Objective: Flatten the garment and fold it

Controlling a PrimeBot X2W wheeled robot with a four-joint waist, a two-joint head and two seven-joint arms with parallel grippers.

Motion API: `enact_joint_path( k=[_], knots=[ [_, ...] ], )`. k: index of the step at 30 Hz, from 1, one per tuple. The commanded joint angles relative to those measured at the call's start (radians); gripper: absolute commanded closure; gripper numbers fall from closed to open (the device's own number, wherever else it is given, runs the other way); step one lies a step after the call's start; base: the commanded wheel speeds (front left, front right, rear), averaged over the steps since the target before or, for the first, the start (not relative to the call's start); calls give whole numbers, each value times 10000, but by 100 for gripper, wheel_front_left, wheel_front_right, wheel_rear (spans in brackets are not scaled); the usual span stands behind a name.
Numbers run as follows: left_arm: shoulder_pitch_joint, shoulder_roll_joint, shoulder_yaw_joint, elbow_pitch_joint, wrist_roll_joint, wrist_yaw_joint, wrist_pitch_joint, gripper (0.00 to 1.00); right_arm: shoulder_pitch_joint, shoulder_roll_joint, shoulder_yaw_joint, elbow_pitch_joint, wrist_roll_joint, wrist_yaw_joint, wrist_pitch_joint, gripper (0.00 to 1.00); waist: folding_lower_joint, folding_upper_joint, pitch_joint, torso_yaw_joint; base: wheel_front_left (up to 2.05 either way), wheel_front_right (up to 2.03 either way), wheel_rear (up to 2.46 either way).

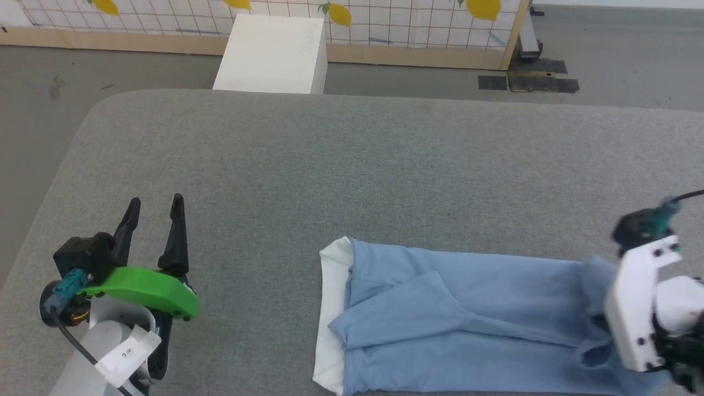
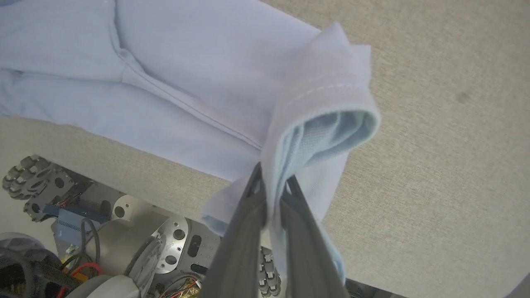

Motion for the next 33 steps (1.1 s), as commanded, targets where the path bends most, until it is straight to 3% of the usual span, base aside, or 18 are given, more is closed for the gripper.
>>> enact_joint_path(
  k=[1,20,33],
  knots=[
    [125,30,9,-42,35,79,7,0,-218,229,262,31,167,-15,-126,100,0,0,-9,-16,0,0,0],
    [94,111,-80,-184,-57,176,126,0,-2593,2303,4397,3463,1093,-15,-3586,100,0,0,305,415,0,0,0],
    [-80,-12,-119,-74,-92,135,43,0,-3504,2837,5645,6173,959,-15,-5442,100,0,0,700,548,0,0,0]
  ],
)
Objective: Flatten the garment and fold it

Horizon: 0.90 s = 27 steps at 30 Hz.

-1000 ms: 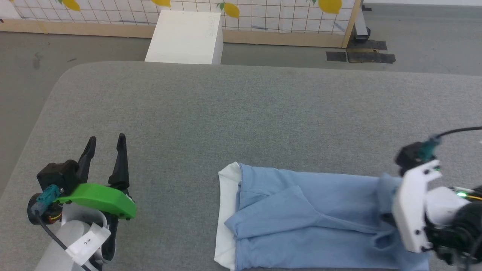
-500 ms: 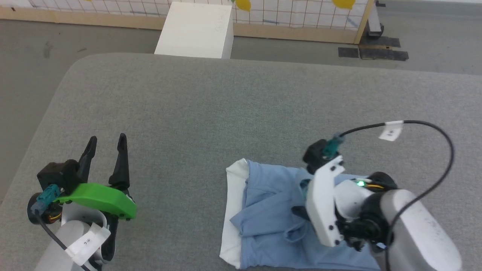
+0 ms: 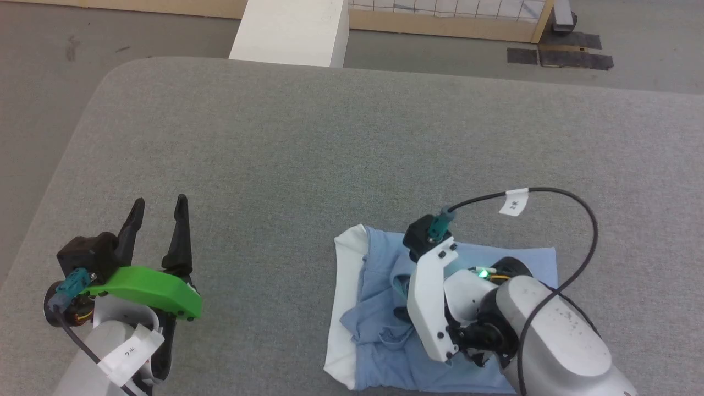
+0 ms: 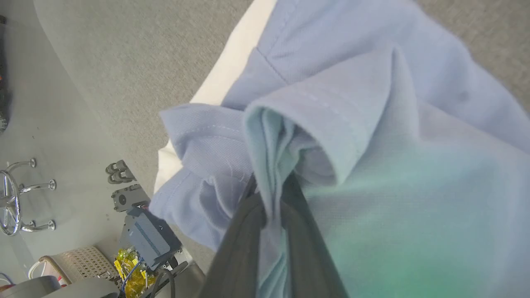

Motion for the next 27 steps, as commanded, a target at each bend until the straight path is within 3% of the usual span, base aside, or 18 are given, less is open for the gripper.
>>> enact_joint_path(
  k=[1,3,4,5,6,19,27],
  knots=[
    [-122,-19,-38,46,16,42,-64,0,-188,53,115,195,-23,-13,-91,100,0,0,29,11,0,0,0],
    [-143,-47,-64,89,25,22,-78,0,-282,111,248,459,20,-13,-324,100,0,0,36,12,0,0,0],
    [-151,-57,-71,107,26,14,-83,0,-321,142,309,531,59,-13,-422,91,0,0,38,11,0,0,0],
    [-157,-72,-81,133,27,5,-89,0,-366,185,406,581,154,-13,-534,56,0,0,25,7,0,0,0],
    [-157,-80,-90,154,29,-1,-93,0,-405,219,472,601,240,-13,-631,0,0,0,11,1,0,0,0],
    [52,-41,-212,415,54,-21,-110,0,-1043,290,1188,-694,1757,-13,-1506,0,0,0,-745,-225,0,0,0],
    [279,39,-234,285,178,95,-132,0,-1208,-475,158,-1983,1841,-13,-3806,0,0,0,-1344,-543,0,0,0]
  ],
)
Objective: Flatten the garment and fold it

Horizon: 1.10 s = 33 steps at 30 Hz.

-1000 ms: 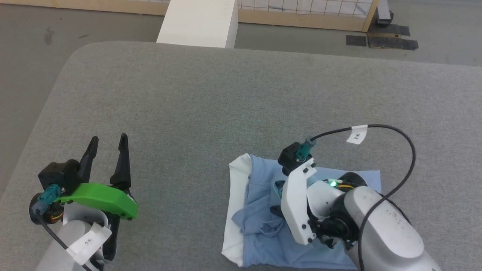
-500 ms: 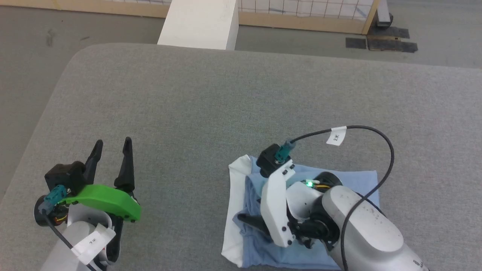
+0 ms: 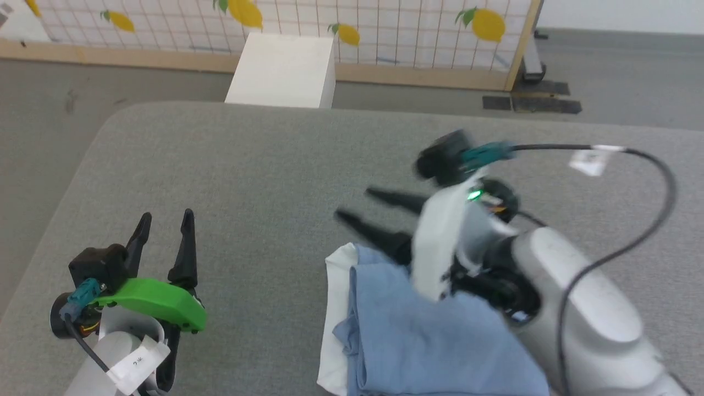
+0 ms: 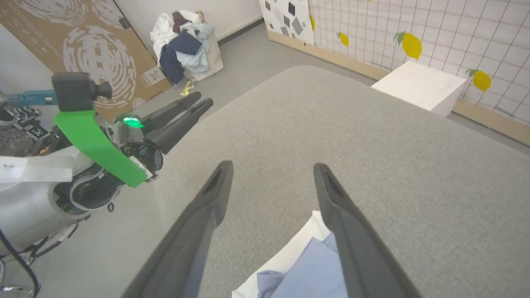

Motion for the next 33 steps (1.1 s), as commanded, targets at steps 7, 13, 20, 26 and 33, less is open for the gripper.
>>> enact_joint_path(
  k=[7,13,20,26,33],
  knots=[
    [309,15,72,-172,153,226,-82,0,608,-779,-2009,-733,-552,-15,-2605,0,0,0,-502,-500,0,0,0],
    [355,-120,156,-331,198,365,-103,0,1646,-839,-3913,-1134,-1754,-15,-4721,0,0,0,-551,-659,0,0,0],
    [339,-335,235,-405,228,408,-119,0,3109,-285,-5976,-1320,-3178,-15,-6280,0,0,0,-588,-682,0,0,0],
    [477,-467,408,-307,181,449,-126,0,4240,290,-7077,-1556,-4021,-15,-6788,0,0,0,-589,-674,0,0,0],
    [668,-598,561,-140,180,426,-129,0,5450,646,-7393,-1558,-4421,-15,-6851,0,0,0,-665,-556,0,0,0]
  ],
)
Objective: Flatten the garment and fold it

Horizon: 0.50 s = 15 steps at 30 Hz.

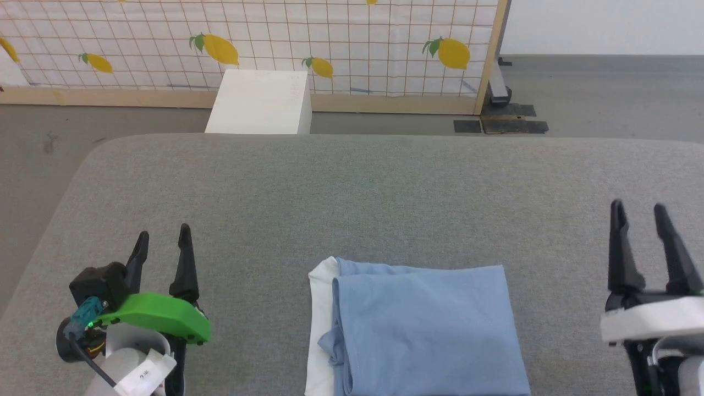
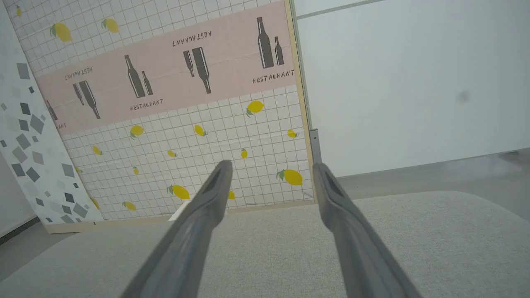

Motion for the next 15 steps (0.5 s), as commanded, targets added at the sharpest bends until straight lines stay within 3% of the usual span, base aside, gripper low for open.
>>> enact_joint_path(
  k=[1,15],
  knots=[
    [133,-50,30,46,102,2,-74,0,213,57,26,5,-103,-13,-51,0,0,0,-12,19,0,0,0],
    [305,-35,-321,590,377,-151,-36,0,940,118,235,511,-660,-13,-4,0,0,0,0,13,0,0,0]
  ],
)
